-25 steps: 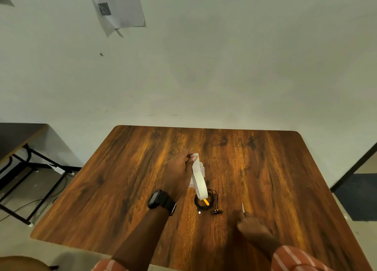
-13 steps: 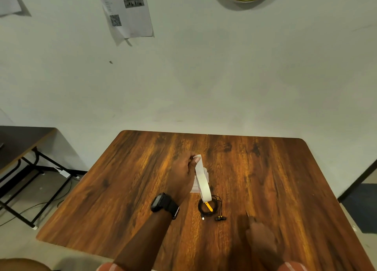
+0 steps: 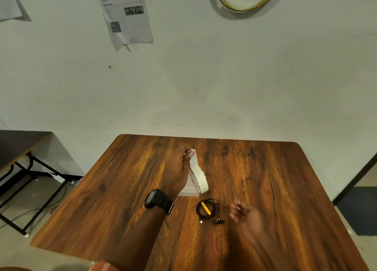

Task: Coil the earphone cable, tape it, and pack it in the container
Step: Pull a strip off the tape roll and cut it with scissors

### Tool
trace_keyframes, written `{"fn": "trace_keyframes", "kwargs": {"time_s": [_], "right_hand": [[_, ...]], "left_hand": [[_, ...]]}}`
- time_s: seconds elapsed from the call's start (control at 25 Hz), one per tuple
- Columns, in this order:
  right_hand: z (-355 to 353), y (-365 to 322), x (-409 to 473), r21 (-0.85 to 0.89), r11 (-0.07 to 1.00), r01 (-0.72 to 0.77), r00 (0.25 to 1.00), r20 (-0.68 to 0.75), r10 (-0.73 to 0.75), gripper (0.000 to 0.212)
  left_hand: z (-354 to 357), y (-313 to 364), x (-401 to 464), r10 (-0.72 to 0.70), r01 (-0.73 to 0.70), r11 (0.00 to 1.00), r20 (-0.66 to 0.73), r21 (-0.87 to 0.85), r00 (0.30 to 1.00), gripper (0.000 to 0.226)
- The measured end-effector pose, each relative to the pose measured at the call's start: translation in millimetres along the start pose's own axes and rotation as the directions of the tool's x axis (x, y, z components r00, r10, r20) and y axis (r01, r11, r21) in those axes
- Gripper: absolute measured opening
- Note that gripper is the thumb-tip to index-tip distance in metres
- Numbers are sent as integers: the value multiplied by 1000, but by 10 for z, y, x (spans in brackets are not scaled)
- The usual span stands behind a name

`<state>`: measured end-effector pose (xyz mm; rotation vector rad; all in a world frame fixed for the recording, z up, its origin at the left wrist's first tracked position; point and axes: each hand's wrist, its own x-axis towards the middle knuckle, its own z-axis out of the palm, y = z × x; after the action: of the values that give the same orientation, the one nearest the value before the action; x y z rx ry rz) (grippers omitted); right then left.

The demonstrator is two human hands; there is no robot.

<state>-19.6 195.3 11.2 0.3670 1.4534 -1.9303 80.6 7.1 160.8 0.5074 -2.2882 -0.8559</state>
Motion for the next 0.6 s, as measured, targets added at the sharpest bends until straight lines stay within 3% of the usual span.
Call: {"fn": "trace_keyframes", "kwargs": {"time_s": [0.16, 0.28, 0.4, 0.6], "right_hand": [[322, -522, -163, 178, 984, 26, 962, 263, -73, 12], [508, -815, -396, 192, 980, 53, 906, 403, -128, 25], [598, -1006, -562, 185, 981, 51, 871, 473, -134, 35], [716, -1020, -720, 136, 981, 137, 872, 453, -185, 21]], "left_hand": [[-13, -32, 51, 38, -38, 999, -32, -26, 999, 16], [-17, -55, 86, 90, -92, 995, -41, -41, 995, 14], [-40, -47, 108, 98, -102, 993, -71, -52, 993, 11], [-48, -69, 174, 107, -114, 990, -86, -87, 991, 15]]}}
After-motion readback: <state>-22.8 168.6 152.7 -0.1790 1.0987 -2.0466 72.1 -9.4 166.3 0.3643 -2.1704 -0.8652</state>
